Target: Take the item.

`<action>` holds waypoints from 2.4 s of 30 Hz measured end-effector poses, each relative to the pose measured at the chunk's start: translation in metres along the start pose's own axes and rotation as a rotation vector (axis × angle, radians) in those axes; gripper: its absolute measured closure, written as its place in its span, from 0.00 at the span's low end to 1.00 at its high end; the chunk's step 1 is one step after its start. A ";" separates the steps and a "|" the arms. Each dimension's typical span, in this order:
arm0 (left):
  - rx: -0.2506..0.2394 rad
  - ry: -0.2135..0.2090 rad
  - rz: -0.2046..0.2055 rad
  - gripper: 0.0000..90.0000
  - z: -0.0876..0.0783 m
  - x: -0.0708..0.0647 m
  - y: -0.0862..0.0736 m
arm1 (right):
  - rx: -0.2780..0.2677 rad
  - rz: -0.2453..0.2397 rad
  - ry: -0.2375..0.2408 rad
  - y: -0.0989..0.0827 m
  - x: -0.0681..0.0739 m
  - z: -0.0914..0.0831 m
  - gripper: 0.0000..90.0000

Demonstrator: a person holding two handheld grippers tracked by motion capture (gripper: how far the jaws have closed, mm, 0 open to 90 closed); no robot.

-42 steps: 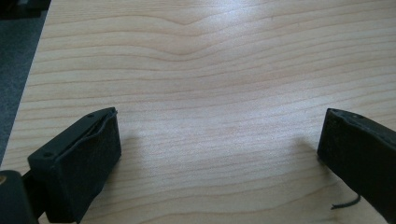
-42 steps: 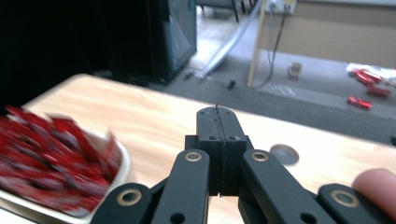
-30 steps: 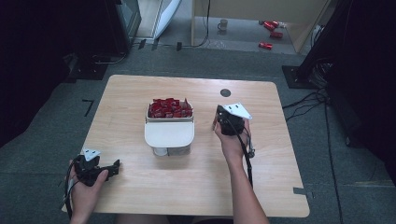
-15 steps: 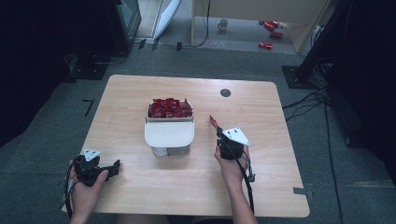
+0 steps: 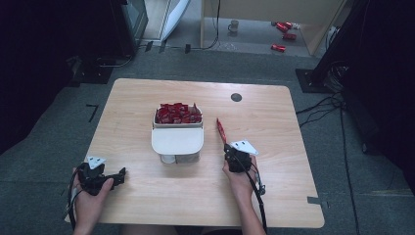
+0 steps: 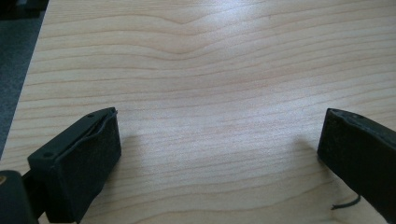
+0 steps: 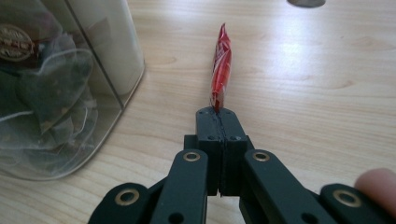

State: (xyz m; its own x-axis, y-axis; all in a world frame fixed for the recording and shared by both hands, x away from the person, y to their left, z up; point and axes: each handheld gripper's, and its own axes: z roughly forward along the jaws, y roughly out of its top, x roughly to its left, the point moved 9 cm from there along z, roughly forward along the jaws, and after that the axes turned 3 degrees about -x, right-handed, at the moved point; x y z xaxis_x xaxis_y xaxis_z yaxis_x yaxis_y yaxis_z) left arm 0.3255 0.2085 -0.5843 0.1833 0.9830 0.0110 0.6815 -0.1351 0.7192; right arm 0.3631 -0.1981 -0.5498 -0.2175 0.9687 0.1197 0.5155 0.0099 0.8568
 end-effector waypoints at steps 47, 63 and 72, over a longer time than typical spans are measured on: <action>0.000 0.000 0.000 0.00 0.000 0.000 0.000 | 0.048 0.097 -0.092 -0.027 -0.126 -0.063 0.00; 0.000 0.000 0.000 0.00 0.000 0.000 0.000 | 0.101 0.157 -0.199 -0.062 -0.187 -0.096 0.00; -0.001 0.000 -0.001 0.00 0.000 0.000 0.000 | 0.159 0.167 -0.223 -0.079 -0.199 -0.111 0.00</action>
State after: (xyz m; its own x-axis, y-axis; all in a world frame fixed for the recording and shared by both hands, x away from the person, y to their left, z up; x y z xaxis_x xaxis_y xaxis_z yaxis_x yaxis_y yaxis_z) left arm 0.3256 0.2084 -0.5843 0.1824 0.9832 0.0106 0.6810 -0.1341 0.7199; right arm 0.2739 -0.4189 -0.5856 0.0591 0.9906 0.1237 0.6558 -0.1320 0.7433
